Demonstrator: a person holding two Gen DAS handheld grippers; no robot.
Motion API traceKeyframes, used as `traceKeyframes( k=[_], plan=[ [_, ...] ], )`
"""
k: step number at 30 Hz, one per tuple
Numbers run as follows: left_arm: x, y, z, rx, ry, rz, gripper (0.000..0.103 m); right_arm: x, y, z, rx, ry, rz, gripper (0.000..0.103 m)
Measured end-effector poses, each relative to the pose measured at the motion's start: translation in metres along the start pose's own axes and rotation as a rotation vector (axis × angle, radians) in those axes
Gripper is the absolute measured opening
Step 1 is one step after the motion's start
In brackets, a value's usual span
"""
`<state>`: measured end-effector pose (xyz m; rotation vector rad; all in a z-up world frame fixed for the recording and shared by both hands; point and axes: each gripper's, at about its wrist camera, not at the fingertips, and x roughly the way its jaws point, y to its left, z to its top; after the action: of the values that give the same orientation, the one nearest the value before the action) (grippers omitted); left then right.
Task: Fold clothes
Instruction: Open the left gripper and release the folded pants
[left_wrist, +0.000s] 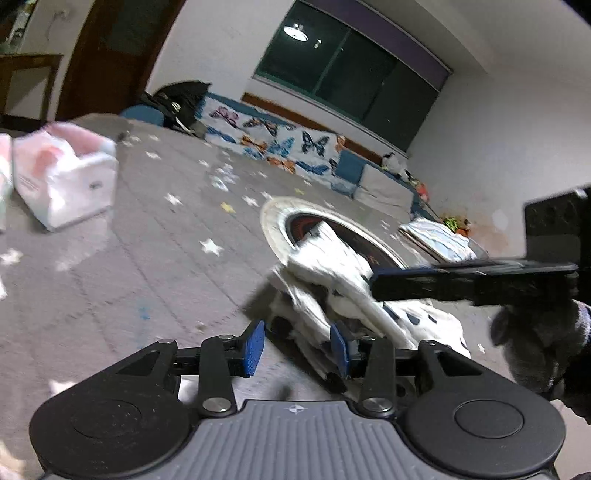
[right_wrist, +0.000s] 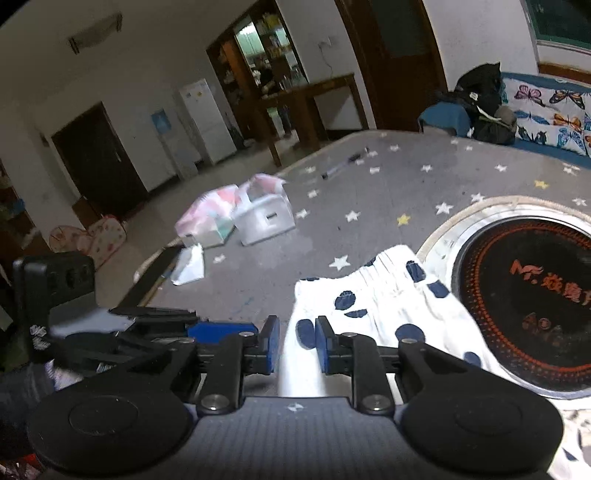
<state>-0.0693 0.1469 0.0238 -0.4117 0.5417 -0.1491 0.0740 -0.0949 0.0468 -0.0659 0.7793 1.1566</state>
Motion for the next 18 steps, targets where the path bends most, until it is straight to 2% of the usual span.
traceKeyframes(
  k=[2, 6, 9, 11, 13, 15, 18],
  plan=[
    [-0.007, -0.003, 0.006, 0.008, -0.029, 0.003, 0.042, -0.013, -0.001, -0.004, -0.004, -0.011, 0.000, 0.021],
    [-0.009, -0.024, 0.023, 0.034, -0.083, -0.053, 0.041, -0.018, 0.001, -0.020, -0.022, 0.023, -0.027, 0.022],
    [0.005, -0.042, 0.032, 0.061, -0.085, -0.139, 0.041, -0.009, 0.003, -0.035, -0.034, 0.057, -0.035, 0.022],
    [0.022, -0.051, 0.031, 0.074, -0.055, -0.171, 0.041, -0.004, 0.004, -0.042, -0.033, 0.066, -0.031, 0.022],
    [0.043, -0.052, 0.029, 0.078, -0.013, -0.162, 0.039, -0.001, 0.003, -0.048, -0.030, 0.071, -0.028, 0.022],
    [0.060, -0.046, 0.023, 0.062, 0.032, -0.121, 0.038, -0.007, 0.002, -0.049, -0.023, 0.065, -0.022, 0.023],
    [0.069, -0.031, 0.014, 0.037, 0.062, -0.096, 0.037, -0.027, -0.003, -0.047, -0.007, 0.036, -0.016, 0.026]
  ],
)
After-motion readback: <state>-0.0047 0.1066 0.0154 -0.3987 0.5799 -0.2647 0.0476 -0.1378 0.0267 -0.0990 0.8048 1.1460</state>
